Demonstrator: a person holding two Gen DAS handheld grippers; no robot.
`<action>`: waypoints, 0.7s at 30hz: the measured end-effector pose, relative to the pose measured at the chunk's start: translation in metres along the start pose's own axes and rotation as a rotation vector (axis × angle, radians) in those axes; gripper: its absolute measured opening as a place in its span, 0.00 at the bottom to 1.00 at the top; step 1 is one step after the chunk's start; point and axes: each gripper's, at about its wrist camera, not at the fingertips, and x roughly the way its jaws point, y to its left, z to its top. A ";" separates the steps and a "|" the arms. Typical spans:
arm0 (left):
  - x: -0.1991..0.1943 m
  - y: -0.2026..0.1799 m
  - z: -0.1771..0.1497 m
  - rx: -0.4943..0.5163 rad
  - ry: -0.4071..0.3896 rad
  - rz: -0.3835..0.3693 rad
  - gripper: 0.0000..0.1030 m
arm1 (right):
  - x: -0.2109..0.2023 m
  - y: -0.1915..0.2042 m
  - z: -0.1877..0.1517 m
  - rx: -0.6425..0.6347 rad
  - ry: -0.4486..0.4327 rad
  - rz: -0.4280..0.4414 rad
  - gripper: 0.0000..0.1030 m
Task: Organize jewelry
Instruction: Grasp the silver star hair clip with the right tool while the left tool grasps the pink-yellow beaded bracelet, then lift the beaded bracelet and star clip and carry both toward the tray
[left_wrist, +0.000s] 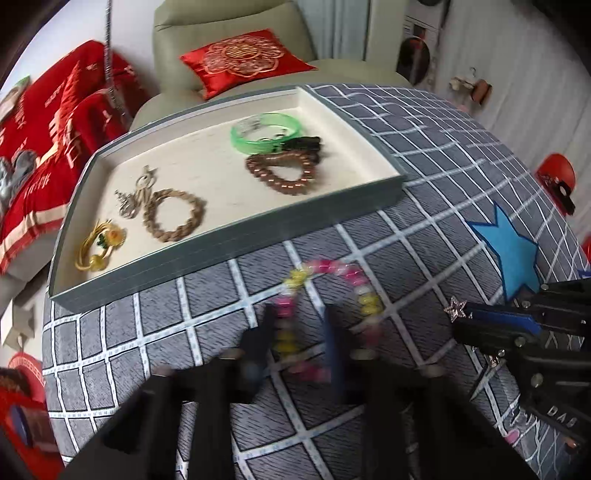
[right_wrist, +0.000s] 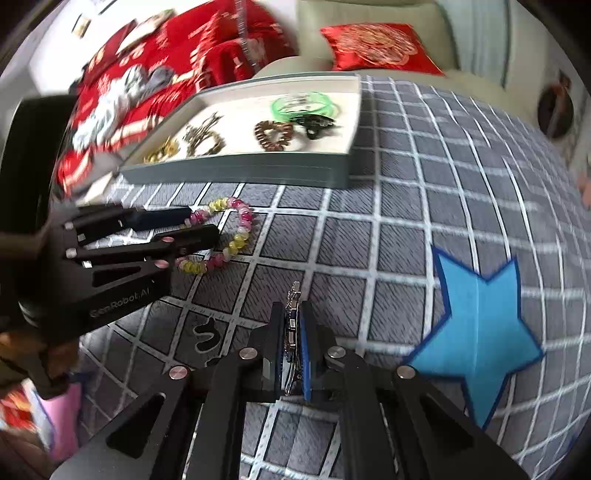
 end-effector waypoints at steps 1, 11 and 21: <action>0.000 -0.001 0.000 -0.002 0.000 -0.007 0.24 | -0.002 -0.002 -0.001 0.016 -0.005 0.003 0.08; -0.017 0.003 -0.018 -0.060 -0.033 -0.059 0.24 | -0.018 -0.008 -0.010 0.073 -0.032 0.021 0.08; -0.038 0.019 -0.031 -0.099 -0.076 -0.060 0.24 | -0.016 -0.010 -0.017 0.095 -0.015 -0.030 0.43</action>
